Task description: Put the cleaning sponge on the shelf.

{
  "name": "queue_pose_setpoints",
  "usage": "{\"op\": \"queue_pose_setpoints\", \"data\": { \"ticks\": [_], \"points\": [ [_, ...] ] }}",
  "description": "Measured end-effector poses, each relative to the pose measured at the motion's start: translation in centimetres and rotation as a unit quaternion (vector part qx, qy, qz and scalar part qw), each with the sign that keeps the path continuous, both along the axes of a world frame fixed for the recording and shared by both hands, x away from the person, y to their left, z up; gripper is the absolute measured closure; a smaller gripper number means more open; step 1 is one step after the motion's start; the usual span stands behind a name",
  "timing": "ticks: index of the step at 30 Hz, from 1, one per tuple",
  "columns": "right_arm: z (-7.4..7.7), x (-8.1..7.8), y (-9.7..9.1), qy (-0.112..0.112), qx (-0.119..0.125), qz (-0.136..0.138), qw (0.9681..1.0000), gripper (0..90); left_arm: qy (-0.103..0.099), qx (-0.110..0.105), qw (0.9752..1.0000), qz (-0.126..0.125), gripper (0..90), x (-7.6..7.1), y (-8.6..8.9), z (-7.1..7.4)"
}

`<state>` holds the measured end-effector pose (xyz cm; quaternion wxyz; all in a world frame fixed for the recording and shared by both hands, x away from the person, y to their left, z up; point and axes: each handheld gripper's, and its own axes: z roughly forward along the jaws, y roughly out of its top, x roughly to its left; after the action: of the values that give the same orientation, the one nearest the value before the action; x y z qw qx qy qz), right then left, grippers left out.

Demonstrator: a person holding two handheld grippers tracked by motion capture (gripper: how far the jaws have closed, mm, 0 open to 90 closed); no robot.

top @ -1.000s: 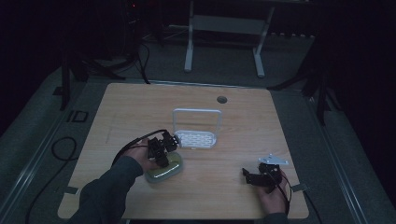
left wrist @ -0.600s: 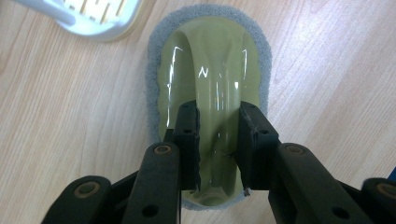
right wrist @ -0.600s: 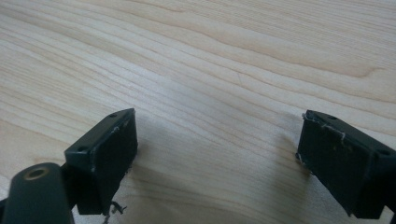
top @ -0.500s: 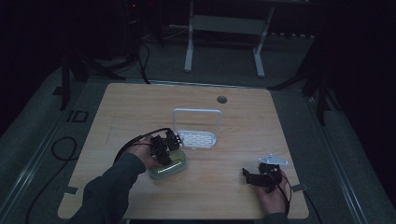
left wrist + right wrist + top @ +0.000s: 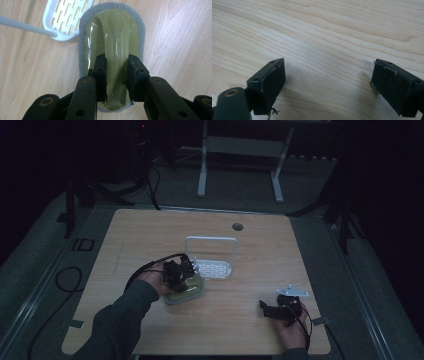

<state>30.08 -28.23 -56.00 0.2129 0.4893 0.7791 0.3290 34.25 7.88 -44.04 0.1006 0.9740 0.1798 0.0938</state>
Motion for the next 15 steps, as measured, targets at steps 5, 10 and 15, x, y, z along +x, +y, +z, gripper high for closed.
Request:
{"op": "queue_pose_setpoints", "data": {
  "ticks": [5, 10, 15],
  "points": [
    [0.0, 0.0, 0.0, 0.0, 0.0, 0.0, 1.0, 11.6, -0.008, 0.003, 0.9998, -0.018, 71.9, 0.09, -0.24, 0.1],
    [0.0, 0.0, 0.0, 0.0, 0.0, 0.0, 1.0, 11.6, -0.015, 0.004, 0.9996, -0.024, 71.9, 0.24, -0.49, 0.26],
    [0.0, 0.0, 0.0, 0.0, 0.0, 0.0, 1.0, 11.6, -0.021, 0.008, 0.999, -0.038, 71.9, 0.45, -0.78, 0.33]
  ]
}}
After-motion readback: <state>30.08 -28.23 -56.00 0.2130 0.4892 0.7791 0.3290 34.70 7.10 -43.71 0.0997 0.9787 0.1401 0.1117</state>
